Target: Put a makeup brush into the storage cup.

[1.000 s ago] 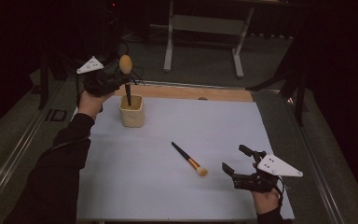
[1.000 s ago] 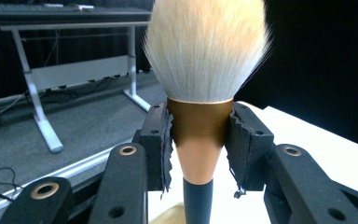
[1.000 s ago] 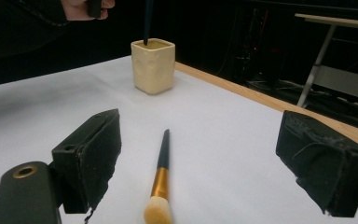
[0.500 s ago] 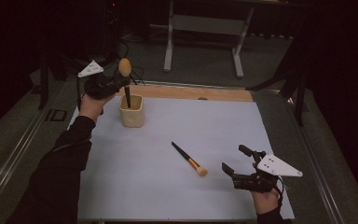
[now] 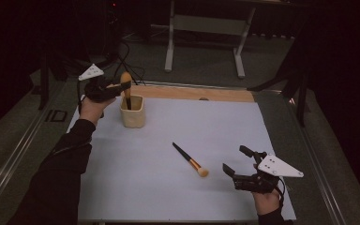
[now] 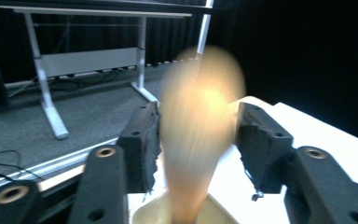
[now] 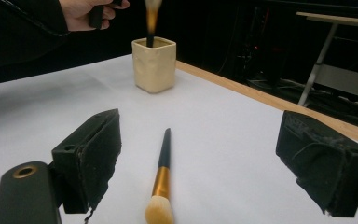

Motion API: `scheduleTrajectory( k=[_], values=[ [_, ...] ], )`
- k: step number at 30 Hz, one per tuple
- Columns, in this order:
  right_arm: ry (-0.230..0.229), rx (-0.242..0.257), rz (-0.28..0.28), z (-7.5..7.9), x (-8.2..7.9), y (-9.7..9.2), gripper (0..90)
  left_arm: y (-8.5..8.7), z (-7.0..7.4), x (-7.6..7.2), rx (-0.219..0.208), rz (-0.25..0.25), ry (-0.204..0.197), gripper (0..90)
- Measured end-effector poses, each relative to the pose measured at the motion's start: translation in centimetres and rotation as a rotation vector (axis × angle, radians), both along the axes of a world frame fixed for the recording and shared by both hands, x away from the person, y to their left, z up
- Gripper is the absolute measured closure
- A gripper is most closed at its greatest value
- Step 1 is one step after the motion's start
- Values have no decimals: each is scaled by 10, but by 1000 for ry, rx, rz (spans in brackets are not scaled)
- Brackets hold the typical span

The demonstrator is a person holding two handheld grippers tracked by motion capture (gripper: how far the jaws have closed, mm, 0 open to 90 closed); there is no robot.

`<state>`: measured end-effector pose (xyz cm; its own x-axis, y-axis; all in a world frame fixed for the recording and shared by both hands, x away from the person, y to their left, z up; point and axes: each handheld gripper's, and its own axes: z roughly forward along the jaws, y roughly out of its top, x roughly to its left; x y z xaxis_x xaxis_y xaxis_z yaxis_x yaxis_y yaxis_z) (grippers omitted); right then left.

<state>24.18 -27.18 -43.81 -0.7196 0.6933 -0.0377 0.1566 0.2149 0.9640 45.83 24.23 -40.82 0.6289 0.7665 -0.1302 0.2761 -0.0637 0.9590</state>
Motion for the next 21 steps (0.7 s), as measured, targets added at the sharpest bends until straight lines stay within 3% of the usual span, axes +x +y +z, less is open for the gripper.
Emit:
scheduleTrajectory(
  k=[9,14,18,21],
  values=[
    [-1,1,-1,0,0,0,137,-1,6,-5,0,6,-2,369],
    [0,2,-2,0,0,0,137,0,11,-10,9,25,-3,250],
    [-2,2,-3,1,-1,0,137,2,16,-15,-3,21,1,188],
    [-2,2,-3,1,-1,0,137,1,17,-19,11,2,-2,79]
  ],
)
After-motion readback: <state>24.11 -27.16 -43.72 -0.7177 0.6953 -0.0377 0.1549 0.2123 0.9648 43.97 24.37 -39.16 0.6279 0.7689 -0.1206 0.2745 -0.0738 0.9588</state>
